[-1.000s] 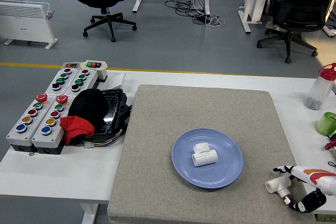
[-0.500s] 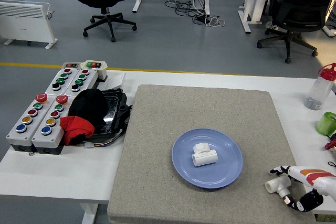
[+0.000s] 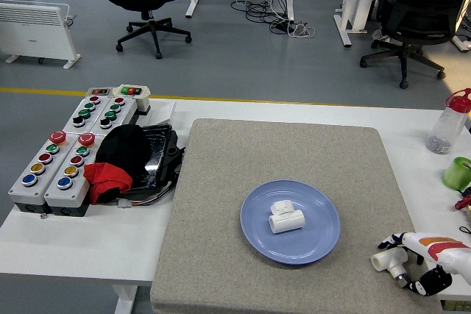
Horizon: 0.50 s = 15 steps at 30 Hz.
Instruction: Pick pipe place plate twice
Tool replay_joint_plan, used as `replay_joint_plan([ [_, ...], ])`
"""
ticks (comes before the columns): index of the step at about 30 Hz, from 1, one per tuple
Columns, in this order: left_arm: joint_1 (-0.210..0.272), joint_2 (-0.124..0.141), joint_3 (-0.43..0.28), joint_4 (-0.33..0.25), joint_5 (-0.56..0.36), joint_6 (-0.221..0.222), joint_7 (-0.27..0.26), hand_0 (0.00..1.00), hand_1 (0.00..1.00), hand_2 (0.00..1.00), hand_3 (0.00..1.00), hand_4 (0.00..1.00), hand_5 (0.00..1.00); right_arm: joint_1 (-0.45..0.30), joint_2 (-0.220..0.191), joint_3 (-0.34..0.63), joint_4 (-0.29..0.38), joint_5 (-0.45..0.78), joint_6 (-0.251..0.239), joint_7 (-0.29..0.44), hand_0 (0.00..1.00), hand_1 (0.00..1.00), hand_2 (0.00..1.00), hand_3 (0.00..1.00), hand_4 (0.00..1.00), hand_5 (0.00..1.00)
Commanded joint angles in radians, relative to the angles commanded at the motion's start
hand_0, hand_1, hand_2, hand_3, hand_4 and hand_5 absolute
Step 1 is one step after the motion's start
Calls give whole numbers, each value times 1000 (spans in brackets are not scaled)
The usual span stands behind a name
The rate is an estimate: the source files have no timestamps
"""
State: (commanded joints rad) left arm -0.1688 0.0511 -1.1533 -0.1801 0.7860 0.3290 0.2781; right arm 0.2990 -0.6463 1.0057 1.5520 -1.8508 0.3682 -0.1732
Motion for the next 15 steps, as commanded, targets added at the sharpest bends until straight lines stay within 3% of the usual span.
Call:
replay_joint_plan([
  [15, -2, 0, 6, 0, -13, -1, -3, 720, 760, 724, 676, 413, 998, 4, 1, 9, 10, 30, -26, 1, 428, 531, 564, 770, 674, 154],
])
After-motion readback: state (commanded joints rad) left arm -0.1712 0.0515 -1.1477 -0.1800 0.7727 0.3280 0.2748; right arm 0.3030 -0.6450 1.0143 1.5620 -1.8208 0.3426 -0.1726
